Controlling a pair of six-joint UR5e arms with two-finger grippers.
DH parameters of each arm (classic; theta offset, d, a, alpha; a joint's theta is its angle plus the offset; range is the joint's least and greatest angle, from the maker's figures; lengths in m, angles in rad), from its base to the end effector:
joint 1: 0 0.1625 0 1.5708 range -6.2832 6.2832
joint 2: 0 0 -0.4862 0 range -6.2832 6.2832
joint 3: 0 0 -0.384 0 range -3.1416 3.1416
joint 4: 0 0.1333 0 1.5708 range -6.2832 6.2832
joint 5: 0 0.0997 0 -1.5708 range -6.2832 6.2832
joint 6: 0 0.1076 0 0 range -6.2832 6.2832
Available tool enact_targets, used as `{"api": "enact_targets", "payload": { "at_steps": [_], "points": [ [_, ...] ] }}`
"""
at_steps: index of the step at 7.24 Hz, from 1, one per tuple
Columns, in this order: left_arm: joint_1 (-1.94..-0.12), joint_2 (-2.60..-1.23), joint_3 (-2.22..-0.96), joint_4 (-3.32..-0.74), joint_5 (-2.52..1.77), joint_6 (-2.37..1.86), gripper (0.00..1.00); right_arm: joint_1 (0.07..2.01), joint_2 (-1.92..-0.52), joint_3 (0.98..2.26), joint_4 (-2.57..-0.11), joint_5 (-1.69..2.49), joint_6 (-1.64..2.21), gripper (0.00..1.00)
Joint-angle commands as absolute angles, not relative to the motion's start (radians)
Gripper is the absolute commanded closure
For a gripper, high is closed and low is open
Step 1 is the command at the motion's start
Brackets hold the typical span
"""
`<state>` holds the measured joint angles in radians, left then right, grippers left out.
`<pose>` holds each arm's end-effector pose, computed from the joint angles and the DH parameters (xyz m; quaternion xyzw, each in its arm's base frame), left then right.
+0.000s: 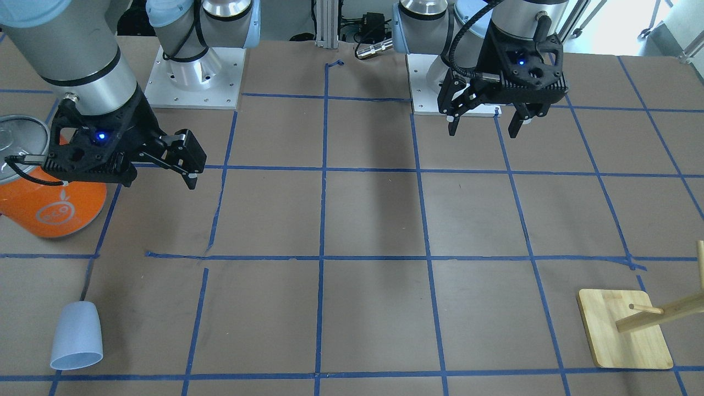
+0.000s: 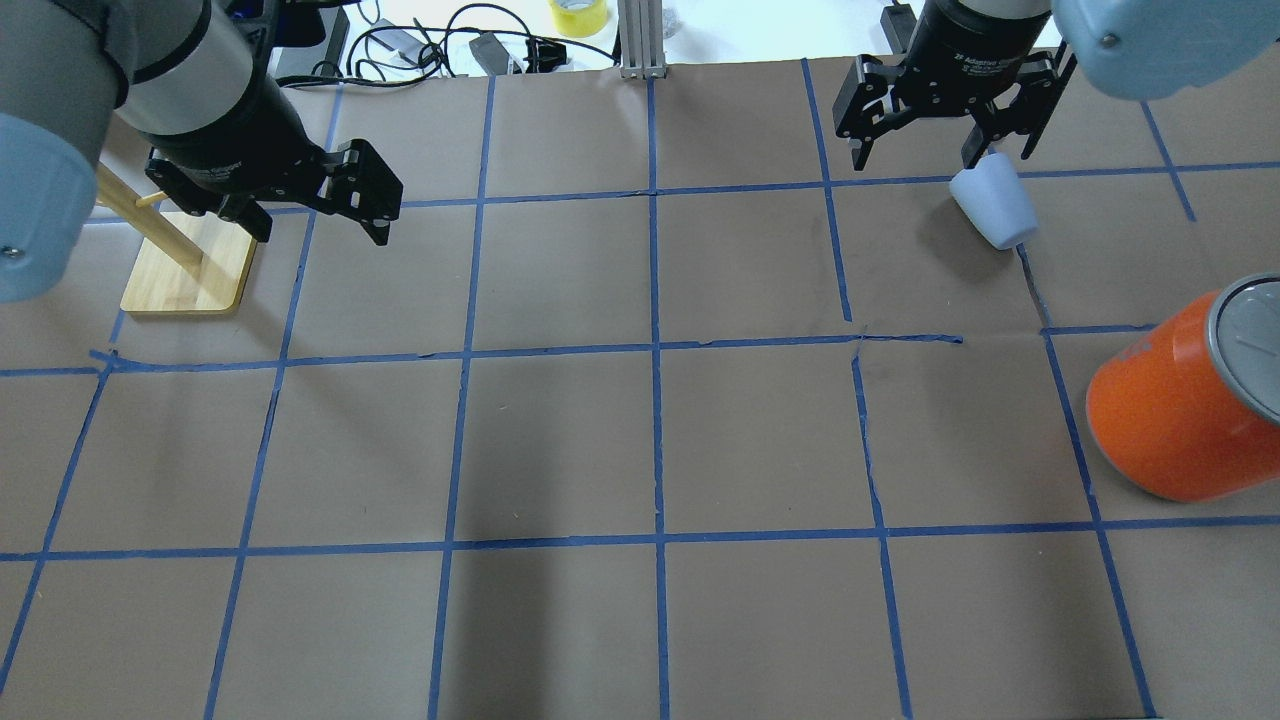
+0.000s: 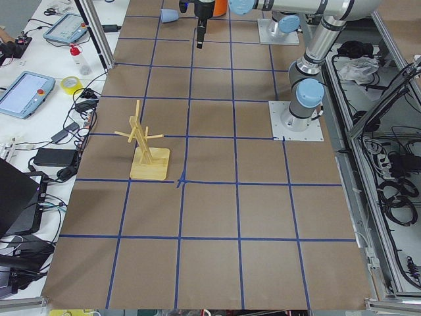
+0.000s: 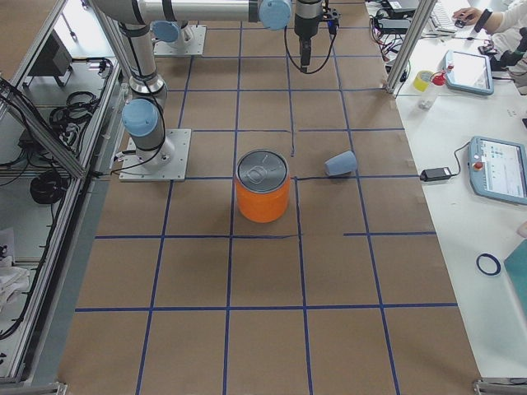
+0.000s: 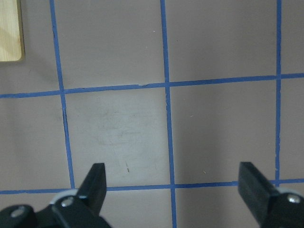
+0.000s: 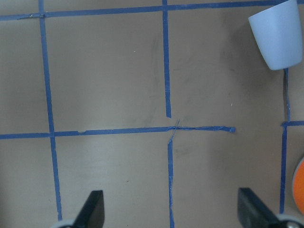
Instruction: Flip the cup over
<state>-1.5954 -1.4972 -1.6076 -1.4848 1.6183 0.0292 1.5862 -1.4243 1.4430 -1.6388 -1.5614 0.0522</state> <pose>-0.1395 -0.4568 0.5671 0.0254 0.9975 -0.0613 0.0238 0.1429 -0.5577 0.5338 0.0183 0.9995 -0.0245 0.0055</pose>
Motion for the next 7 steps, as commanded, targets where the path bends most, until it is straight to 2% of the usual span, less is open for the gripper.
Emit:
{"api": "enact_targets", "payload": {
  "at_steps": [1, 4, 7],
  "points": [
    [-1.595, -1.497, -1.608, -1.485, 1.618, 0.029, 0.00, 1.586, -1.382, 1.443, -1.710, -1.575, 0.049, 0.00],
    [-1.595, -1.497, -1.608, -1.485, 1.618, 0.029, 0.00, 1.464, -1.353, 1.443, -1.739, -1.556, -0.161, 0.00],
    [-1.595, -1.497, -1.608, -1.485, 1.618, 0.029, 0.00, 1.390, -1.194, 1.442, -1.992, -1.571, -0.431, 0.00]
  ]
}}
